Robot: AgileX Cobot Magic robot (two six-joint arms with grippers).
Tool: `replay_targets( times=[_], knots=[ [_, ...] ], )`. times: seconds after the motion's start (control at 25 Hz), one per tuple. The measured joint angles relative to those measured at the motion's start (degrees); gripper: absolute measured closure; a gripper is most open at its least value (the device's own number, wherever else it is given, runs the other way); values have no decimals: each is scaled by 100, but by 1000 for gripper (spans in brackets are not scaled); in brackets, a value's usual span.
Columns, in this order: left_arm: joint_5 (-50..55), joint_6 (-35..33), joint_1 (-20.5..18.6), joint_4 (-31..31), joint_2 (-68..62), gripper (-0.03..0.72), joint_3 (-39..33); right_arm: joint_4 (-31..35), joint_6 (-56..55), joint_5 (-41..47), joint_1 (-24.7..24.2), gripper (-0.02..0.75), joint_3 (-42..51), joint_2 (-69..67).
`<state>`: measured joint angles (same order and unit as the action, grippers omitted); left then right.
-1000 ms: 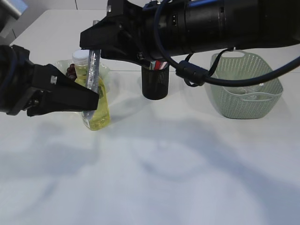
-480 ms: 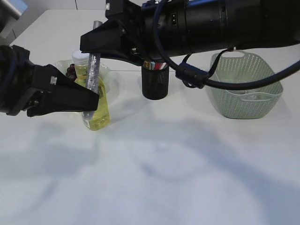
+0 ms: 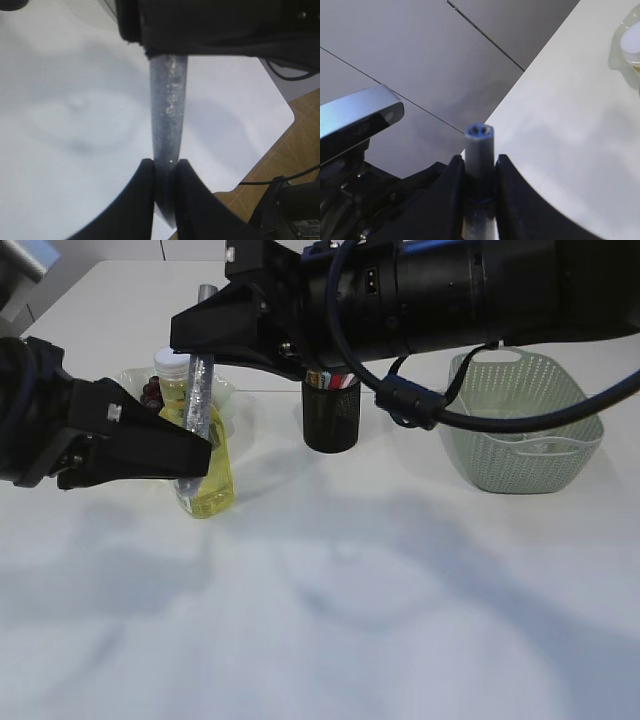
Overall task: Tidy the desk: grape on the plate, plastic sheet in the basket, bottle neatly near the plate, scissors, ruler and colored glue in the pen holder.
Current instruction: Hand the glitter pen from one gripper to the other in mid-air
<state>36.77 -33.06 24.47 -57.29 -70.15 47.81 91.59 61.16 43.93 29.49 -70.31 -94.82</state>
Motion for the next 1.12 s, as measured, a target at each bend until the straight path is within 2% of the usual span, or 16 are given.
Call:
replay_targets(
  times=[0.24, 0.6, 0.72, 0.92, 1.0, 1.12],
  knots=[
    [0, 0, 0, 0, 0, 614, 0, 0, 0, 9, 0, 605, 0, 0],
    [-11, 0, 0, 58, 0, 599, 0, -10, 9, 9, 0, 609, 0, 0],
    [-102, 0, 0, 81, 0, 510, 0, -10, 9, 20, 0, 610, 0, 0],
    [-216, 0, 0, 210, 0, 214, 0, -21, 21, 60, 0, 611, 0, 0],
    [-216, 0, 0, 259, 0, 155, 0, -21, 42, 69, 0, 611, 0, 0],
    [-216, -10, 0, 416, 0, 126, 0, -21, 96, 1, 0, 611, 0, 0]
  ],
)
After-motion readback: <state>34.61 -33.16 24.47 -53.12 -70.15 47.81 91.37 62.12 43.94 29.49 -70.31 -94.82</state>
